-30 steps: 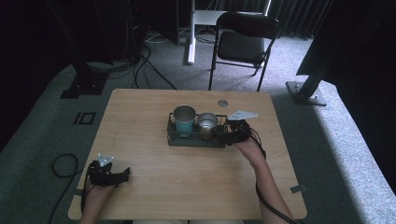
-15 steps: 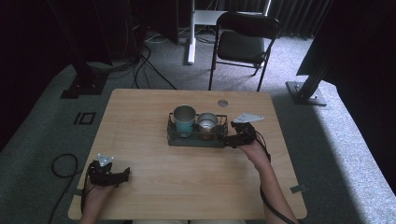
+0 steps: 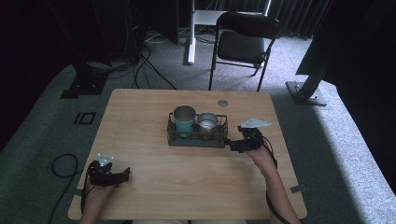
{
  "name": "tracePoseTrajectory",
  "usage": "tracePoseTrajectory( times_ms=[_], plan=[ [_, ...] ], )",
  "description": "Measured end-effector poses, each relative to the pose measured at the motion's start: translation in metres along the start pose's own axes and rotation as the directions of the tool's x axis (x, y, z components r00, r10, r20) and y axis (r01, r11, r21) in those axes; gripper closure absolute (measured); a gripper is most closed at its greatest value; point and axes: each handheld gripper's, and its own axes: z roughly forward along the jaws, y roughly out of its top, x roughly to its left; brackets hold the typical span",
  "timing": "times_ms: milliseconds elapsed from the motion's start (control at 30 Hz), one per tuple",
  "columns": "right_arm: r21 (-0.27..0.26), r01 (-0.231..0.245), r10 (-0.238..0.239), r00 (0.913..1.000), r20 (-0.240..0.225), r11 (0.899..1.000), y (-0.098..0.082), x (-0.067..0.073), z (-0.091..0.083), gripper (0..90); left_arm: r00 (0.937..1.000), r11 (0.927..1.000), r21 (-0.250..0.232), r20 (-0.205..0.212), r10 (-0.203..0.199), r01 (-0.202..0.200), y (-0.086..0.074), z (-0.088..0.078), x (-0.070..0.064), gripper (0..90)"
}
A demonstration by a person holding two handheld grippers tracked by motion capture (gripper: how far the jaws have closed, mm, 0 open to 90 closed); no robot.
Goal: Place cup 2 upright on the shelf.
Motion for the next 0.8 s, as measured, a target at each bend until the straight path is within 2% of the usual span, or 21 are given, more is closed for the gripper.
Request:
tracePoseTrajectory(
  times_ms=[800],
  plan=[
    [0.033, -0.068, 0.067, 0.9972, 0.033, 0.997, -0.051, -0.013, -0.015, 12.1, 1.0, 1.0, 0.0, 0.0, -0.001, 0.001, 0.0, 0.0, 0.0, 1.6]
  ],
)
